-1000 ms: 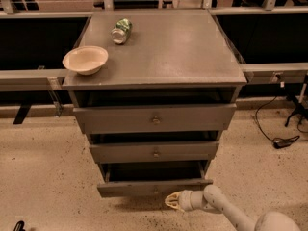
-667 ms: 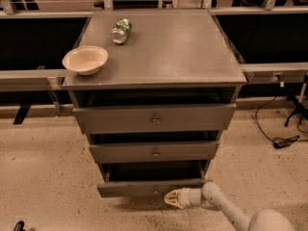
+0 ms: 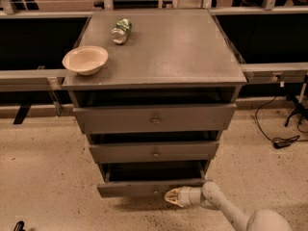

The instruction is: Close bottom drawer

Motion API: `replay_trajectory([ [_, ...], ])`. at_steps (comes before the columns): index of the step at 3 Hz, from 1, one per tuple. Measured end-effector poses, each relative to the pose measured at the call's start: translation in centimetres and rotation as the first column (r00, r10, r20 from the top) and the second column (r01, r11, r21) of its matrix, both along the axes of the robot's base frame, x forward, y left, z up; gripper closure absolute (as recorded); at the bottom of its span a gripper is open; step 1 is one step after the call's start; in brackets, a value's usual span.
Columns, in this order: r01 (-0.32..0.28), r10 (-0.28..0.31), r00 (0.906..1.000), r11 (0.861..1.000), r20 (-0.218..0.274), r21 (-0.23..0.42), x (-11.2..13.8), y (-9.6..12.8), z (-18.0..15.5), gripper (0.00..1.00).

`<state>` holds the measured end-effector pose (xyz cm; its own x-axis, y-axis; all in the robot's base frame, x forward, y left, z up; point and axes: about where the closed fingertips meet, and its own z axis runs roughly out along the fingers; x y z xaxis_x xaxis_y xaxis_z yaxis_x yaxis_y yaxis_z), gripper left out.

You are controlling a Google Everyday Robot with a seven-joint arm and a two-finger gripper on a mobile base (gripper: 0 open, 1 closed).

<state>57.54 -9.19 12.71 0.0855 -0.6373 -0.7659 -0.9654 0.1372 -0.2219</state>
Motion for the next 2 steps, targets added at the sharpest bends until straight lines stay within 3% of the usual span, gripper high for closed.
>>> replay_trajectory([
  [1,0.0,0.0,1.0,1.0,0.0,0.0,0.0,0.0,0.0,0.59],
  [2,0.0,0.0,1.0,1.0,0.0,0.0,-0.01,0.01,0.0,0.28],
])
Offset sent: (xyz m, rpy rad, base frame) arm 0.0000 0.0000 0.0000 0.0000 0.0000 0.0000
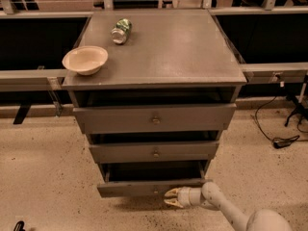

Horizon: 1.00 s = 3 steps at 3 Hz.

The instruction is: Close bottom drawer

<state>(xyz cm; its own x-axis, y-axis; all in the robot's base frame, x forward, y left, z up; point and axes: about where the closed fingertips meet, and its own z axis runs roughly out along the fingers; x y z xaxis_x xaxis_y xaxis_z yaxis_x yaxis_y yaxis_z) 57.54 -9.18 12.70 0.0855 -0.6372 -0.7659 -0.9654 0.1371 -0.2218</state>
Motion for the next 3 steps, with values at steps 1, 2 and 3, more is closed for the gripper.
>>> replay_trajectory([
  [1,0.0,0.0,1.0,1.0,0.0,0.0,0.0,0.0,0.0,0.05],
  [2,0.0,0.0,1.0,1.0,0.0,0.0,-0.01,0.01,0.0,0.0],
  [3,-0.015,0.015,0.9999,1.0,0.006,0.005,-0.22,0.42,0.38,0.02],
])
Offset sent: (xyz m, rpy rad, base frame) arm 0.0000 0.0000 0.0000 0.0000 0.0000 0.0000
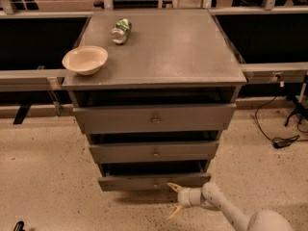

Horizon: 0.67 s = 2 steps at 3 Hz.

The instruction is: Close bottom drawer

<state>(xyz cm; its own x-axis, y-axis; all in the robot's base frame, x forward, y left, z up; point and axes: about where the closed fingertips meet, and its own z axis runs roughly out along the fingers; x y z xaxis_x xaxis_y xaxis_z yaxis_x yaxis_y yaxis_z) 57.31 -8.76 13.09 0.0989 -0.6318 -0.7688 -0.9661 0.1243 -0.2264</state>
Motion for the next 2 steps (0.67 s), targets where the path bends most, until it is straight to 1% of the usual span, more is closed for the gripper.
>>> replay_trajectory([
  [1,-0.01,0.01,0.9999,1.0,0.013,0.015,0.2,0.2,0.8,0.24],
  [2,-0.019,0.018,0.9997,0.999,0.017,0.038,1.4,0.4,1.2,0.47],
])
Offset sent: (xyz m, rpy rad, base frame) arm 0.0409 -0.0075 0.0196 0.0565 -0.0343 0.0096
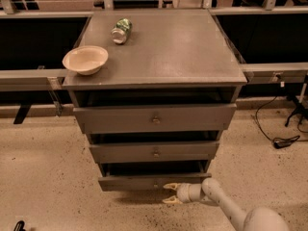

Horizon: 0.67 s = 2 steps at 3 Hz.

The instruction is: Close bottom drawer

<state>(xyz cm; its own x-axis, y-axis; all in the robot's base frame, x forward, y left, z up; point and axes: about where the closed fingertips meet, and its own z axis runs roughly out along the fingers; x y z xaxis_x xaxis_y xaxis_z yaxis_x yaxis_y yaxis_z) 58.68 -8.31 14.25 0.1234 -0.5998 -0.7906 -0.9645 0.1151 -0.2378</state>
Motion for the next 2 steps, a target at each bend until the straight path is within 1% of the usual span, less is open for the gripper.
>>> replay_trajectory([
  [1,0.001,-0.001,1.0,1.0,0.0,0.018,1.6,-0.1,-0.1,0.71],
  [2,0.008,-0.008,1.0,1.0,0.002,0.011,2.8,-0.5,-0.5,0.94],
])
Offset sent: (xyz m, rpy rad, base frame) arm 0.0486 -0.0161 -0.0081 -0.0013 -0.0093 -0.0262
